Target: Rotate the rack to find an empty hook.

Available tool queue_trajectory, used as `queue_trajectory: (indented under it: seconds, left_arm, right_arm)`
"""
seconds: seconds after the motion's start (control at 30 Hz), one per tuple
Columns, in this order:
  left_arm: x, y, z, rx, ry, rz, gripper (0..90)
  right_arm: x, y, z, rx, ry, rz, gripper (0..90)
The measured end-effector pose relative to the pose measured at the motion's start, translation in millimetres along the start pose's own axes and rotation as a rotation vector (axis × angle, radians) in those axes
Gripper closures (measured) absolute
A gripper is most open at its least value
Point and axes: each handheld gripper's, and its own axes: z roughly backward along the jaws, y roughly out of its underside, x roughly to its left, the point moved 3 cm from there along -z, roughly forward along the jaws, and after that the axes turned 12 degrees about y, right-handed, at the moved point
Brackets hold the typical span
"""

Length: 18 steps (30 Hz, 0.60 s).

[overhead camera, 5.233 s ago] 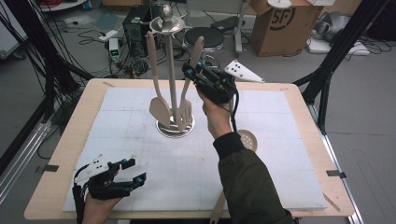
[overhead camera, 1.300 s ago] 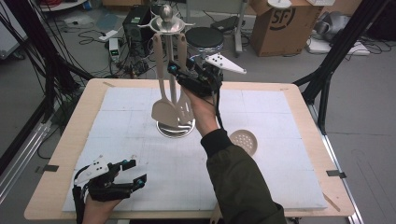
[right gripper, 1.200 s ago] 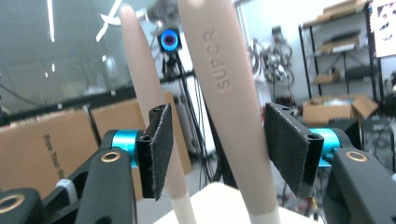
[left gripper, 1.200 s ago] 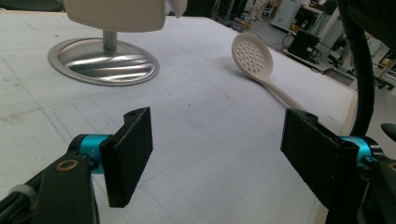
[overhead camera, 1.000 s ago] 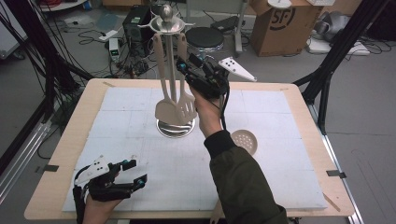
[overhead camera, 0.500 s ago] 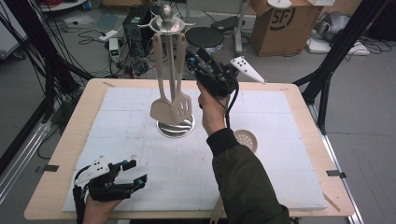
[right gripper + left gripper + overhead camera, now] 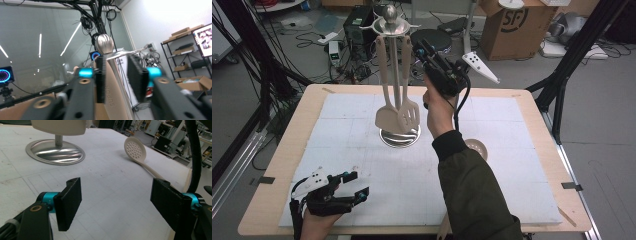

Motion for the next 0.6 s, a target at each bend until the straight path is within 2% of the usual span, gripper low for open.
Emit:
queue_trajectory:
  seconds: [0.07,0.17,0.23,0.4,0.6]
  left_arm:
    - [0.0,0.0,0.2,0.001,-0.002,0.002,25.7]
    - [-0.1,0.0,0.2,-0.002,-0.001,0.003,25.7]
    - [0.2,0.1,0.1,0.0,-0.001,0.002,25.7]
    - [0.1,0.1,0.1,0.002,-0.001,0.003,25.7]
    - [-0.4,-0.3,1.1,-0.004,-0.001,0.0,25.7]
  right_arm:
    - [-0.8,-0.7,-0.8,-0.003,0.01,0.0,79.6]
    - [-4.4,-1.1,-2.5,-0.003,0.019,-0.031,87.4]
    - [-5.2,-1.1,-4.4,0.007,0.023,-0.015,89.8]
    - [-1.6,-5.5,-9.8,0.001,0.006,-0.039,89.9]
    - [2.9,-4.5,-12.6,0.013,0.012,-0.031,89.9]
